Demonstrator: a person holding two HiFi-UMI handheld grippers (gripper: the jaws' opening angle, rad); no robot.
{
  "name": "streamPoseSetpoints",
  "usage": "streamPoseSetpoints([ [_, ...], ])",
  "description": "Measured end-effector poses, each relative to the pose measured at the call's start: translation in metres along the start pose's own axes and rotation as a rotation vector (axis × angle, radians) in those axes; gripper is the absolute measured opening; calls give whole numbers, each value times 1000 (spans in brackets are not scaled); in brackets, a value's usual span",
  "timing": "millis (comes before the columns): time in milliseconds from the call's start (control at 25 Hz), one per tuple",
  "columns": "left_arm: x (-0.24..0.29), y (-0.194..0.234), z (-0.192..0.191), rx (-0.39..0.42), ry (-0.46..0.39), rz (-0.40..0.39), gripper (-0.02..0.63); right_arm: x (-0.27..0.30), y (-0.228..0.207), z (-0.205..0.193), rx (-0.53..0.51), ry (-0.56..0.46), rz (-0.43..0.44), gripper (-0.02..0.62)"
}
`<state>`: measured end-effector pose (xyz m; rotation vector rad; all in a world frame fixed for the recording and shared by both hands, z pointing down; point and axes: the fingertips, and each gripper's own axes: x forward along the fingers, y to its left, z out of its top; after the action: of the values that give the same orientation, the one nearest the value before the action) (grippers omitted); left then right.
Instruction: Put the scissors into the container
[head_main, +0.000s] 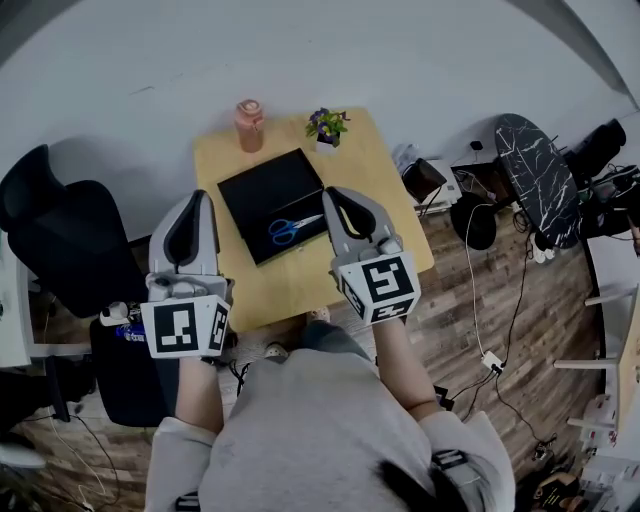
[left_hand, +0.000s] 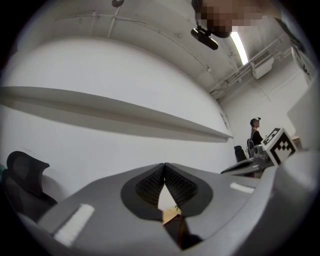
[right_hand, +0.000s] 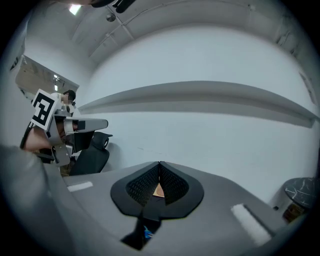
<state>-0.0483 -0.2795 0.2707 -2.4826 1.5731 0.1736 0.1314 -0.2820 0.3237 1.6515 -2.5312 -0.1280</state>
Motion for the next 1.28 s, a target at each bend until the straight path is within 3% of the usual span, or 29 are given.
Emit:
streamPoseSetpoints([
  [520,-13,-3,5,-27,-23,-40,58,-44,-10,31,9,-104,-151,4],
  [1280,-33,-1,7,-36,-25,-42,58,-63,5,41,11,-133,-170,3],
])
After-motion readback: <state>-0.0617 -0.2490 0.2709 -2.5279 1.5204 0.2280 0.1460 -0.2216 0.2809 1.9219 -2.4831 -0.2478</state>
